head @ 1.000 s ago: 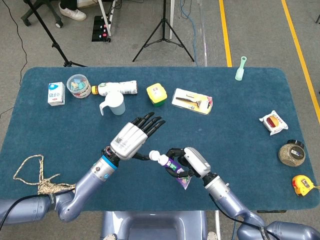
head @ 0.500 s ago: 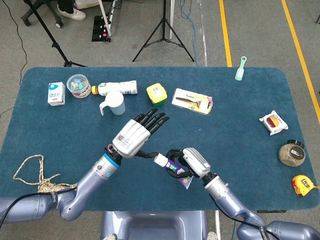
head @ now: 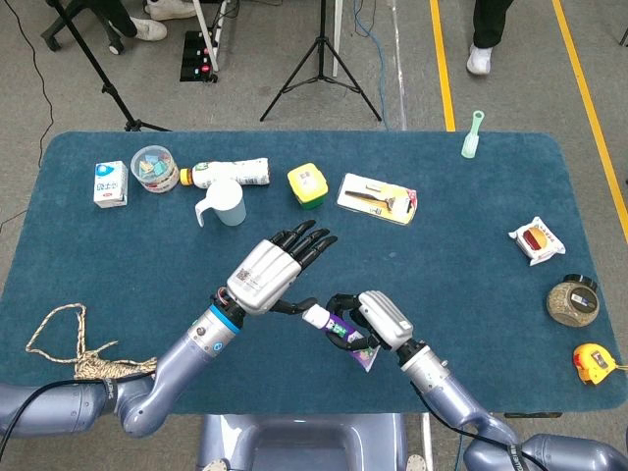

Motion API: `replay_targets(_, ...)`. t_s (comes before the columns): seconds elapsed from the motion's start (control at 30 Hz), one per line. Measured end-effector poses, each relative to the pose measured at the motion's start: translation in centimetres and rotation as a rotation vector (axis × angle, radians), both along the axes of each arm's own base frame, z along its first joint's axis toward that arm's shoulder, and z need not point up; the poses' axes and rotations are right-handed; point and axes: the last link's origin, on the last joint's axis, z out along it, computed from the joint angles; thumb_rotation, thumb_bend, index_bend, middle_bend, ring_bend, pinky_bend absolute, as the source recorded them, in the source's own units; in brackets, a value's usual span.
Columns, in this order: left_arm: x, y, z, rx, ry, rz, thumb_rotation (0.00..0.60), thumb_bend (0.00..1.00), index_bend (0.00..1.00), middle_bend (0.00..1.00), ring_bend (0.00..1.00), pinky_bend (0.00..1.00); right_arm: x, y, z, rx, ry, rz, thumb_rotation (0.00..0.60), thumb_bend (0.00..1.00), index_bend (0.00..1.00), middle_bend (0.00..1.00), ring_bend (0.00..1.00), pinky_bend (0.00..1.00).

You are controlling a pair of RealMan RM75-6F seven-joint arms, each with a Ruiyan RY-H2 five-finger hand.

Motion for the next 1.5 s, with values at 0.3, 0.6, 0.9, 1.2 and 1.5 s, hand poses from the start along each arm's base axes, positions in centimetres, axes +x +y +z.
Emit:
replay_targets(0.3, -0.6, 1.4, 1.6, -0.077, -0.069, 0.114, 0.426, 0.11, 0.10, 0.12, 0.09, 0.27, -0.8, -0.1, 0.1, 0.007, -0.039, -0.041, 0.542, 0.58, 0.74, 0.87, 1.00, 1.00)
replay_targets(0.6, -1.1, 2.4, 1.8, -0.444, -0.194, 0.362, 0.117, 0.11, 0.11, 0.12, 0.10, 0.27, -0.7, -0.3, -0.2, 0.048, -0.127, -0.077, 0.543, 0.58, 0.74, 0.87, 1.00, 1.00)
replay_targets(0.9, 1.0, 2.5, 1.3, -0.703, -0.351, 0.459, 0.000, 0.08, 0.07, 0.07, 0.02, 0.22, -0.3, -0.8, -0.4, 0.057, -0.143, -0.085, 0.542, 0.58, 0.74, 0.87, 1.00, 1.00)
replay_targets(1.2, 2.5, 2.6, 0.2, -0.773, -0.391, 0.454, 0.000, 0.07, 0.05, 0.04, 0.00, 0.17, -0.2, -1.3, 0.0, 0.059, -0.150, -0.098, 0.542, 0.58, 0.74, 0.87, 1.00, 1.00)
replay_targets(1.5, 3.2, 2.3, -1.4, -0.786, -0.397, 0.450, 0.000, 0.07, 0.04, 0.02, 0.00, 0.14, -0.3, -2.0, 0.7, 0.060, -0.148, -0.110, 0.543, 0.58, 0.74, 0.87, 1.00, 1.00)
